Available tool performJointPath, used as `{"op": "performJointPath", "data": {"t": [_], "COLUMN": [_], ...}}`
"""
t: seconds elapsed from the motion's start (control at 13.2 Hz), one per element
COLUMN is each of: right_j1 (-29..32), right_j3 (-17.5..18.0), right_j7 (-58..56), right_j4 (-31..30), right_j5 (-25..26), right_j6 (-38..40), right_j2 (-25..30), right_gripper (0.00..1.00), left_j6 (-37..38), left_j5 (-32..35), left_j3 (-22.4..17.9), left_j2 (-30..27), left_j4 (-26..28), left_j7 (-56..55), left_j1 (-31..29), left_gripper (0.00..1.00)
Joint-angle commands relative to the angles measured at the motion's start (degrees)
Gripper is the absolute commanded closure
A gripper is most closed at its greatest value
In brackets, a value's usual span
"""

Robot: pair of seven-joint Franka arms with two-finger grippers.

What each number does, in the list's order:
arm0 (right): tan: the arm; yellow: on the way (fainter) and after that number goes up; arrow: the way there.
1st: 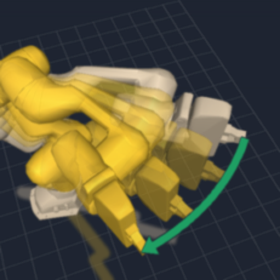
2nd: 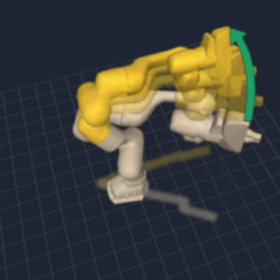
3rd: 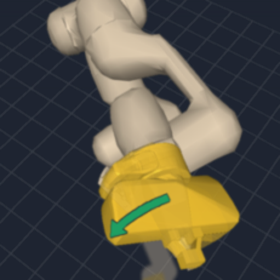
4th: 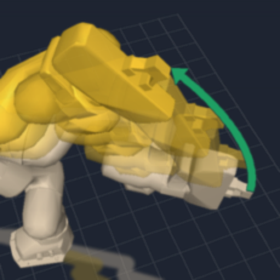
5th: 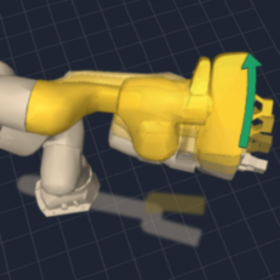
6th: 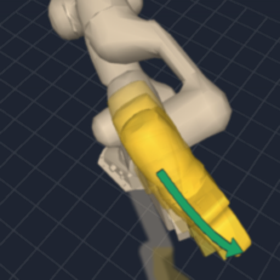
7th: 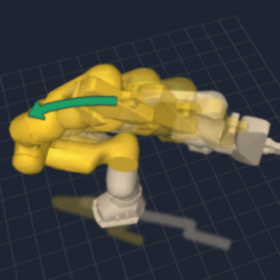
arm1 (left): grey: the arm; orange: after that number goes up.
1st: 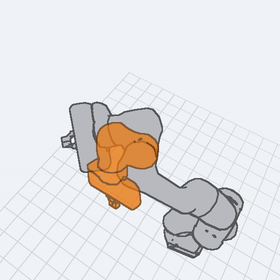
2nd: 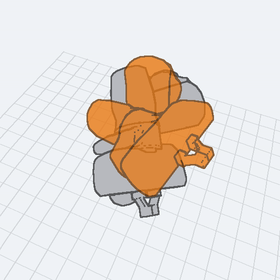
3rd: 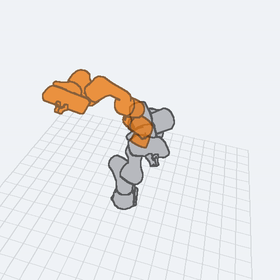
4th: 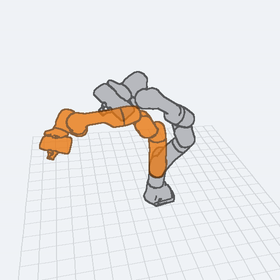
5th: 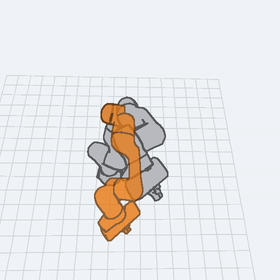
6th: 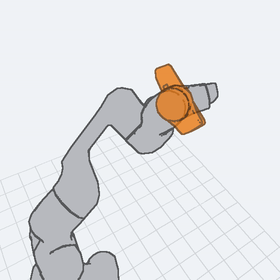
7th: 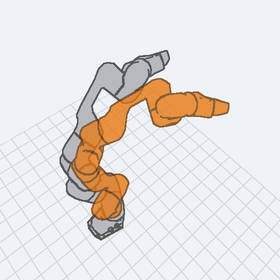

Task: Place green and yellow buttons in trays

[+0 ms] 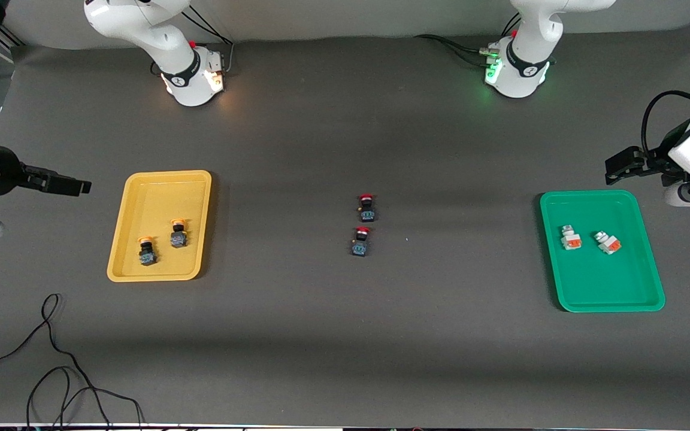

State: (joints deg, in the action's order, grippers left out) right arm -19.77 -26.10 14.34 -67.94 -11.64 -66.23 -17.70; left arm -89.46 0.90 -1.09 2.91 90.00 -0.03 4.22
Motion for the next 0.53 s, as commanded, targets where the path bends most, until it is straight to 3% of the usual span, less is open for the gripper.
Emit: {"op": "performJointPath", "data": {"t": [0.0, 0.15, 0.45], "right_j1": [11.9, 16.7, 18.1], "right_j3": [16.4, 22.7, 24.1], "right_j7": [2.2, 1.9, 0.4], "right_j4": [-2.1, -7.7, -20.0], "right_j5": [5.6, 7.5, 8.0], "right_j6": [0.2, -3.4, -12.2], "right_j2": [4.3, 8.4, 16.4], "right_gripper": [0.0, 0.0, 0.0], "left_j6": [1.5, 1.5, 1.6], "left_j5": [0.3, 0.3, 0.3], "left_j3": [-0.3, -0.3, -0.3], "left_j2": [-0.9, -0.9, -0.9], "left_j4": [-0.4, -0.4, -0.3], "left_j7": [-0.9, -0.9, -0.9], "left_j1": [0.8, 0.7, 0.7], "left_gripper": [0.01, 0.01, 0.01]}}
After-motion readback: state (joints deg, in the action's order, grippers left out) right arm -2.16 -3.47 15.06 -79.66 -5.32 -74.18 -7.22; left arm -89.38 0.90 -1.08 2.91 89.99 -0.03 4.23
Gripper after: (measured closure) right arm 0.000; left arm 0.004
